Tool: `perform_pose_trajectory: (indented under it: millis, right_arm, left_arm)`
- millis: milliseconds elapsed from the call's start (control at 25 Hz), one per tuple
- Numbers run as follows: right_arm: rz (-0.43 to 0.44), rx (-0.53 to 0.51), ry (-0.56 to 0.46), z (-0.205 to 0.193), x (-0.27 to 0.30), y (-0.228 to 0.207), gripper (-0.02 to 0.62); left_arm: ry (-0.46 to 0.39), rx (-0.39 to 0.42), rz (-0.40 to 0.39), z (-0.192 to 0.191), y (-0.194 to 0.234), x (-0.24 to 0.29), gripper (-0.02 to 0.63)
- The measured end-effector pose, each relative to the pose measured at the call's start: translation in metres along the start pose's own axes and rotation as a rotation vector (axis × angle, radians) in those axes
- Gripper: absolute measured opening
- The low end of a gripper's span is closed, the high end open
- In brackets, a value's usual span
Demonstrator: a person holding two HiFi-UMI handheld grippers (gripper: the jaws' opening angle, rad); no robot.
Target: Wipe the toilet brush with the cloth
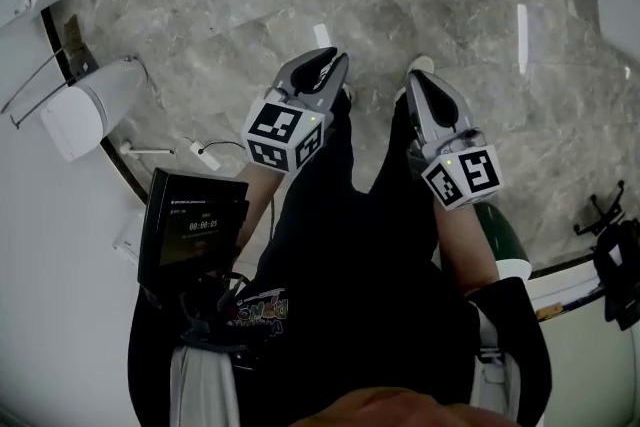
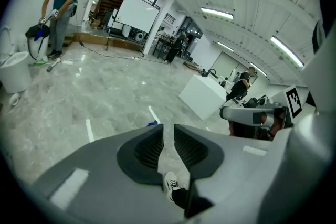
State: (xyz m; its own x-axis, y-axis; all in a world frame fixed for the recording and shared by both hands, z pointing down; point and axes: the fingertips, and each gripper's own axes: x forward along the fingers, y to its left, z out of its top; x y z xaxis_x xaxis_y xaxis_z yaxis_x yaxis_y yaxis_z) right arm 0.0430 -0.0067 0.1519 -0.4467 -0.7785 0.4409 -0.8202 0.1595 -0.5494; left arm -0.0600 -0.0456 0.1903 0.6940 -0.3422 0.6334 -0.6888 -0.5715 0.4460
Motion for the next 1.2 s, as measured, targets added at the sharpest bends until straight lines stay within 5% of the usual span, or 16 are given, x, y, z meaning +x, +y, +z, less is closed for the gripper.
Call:
perform_pose_trajectory:
  millis: [240,400,720,920,1080,1200]
  right_arm:
    - [0.073,0.023,0.043,-0.025,0.021,-0.034,0.025]
    - [0.128,-0.050,0.087,-0.028,0.025,-0.063,0.052]
    - [0.110,-0.161,0.130,-0.051,0.043,-0.148,0.094]
    - [0.103,-0.192,0.150,-0.101,0.077,-0.181,0.095]
    - [0.143,-0.268,0.143,-0.157,0.135,-0.215,0.095]
    - [0.173,-0.342,0.138,-0.199,0.174,-0.234,0.095]
  left_arm:
    - [0.009,0.001,0.057,-0.020,0.009,0.038,0.066]
    - [-0.020,-0.007,0.116,-0.032,0.005,0.058,0.066]
    - [-0.067,-0.021,0.228,-0.065,0.032,0.111,0.097]
    - [-0.081,-0.027,0.254,-0.094,0.075,0.154,0.097]
    - [-0.182,-0.038,0.264,-0.103,0.120,0.199,0.106]
    - [-0.217,0.018,0.252,-0.127,0.144,0.228,0.112]
